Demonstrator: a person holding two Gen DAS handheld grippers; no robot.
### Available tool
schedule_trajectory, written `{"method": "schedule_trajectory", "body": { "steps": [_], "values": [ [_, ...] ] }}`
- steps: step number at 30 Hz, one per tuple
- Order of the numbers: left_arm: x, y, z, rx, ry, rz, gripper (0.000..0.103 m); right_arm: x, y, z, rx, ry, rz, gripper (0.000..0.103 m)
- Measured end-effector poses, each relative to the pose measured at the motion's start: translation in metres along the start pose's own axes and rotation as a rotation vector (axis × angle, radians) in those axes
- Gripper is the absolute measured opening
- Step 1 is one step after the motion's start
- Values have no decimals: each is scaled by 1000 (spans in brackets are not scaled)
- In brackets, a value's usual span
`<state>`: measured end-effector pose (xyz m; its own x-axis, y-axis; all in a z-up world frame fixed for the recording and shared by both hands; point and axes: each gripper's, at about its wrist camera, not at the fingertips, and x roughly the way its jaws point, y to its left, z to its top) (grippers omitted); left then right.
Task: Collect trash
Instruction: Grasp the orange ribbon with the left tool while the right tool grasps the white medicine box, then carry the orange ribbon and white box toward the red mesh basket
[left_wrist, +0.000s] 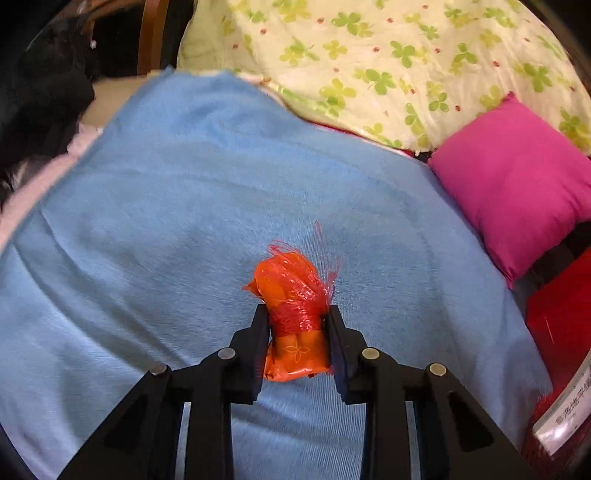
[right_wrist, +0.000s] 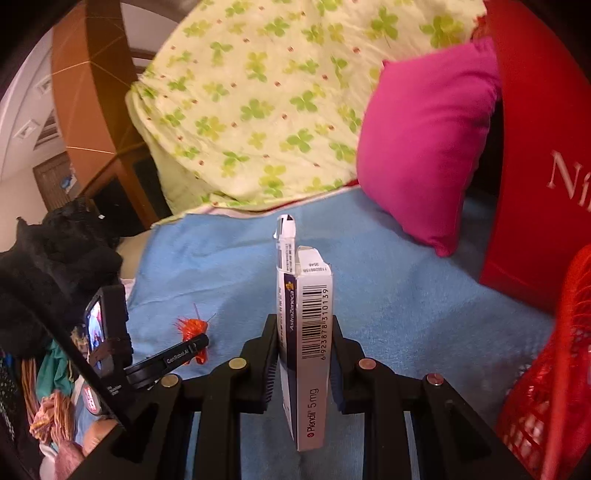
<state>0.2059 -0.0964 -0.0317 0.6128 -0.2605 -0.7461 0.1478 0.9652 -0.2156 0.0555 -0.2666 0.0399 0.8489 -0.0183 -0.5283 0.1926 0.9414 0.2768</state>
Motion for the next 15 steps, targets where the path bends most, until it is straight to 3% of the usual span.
{"method": "schedule_trajectory", "body": {
  "steps": [15],
  "values": [
    [-148,-27,-48,187,-188,-120,32,-110,-4,-27,15,-146,84,26]
  ]
}}
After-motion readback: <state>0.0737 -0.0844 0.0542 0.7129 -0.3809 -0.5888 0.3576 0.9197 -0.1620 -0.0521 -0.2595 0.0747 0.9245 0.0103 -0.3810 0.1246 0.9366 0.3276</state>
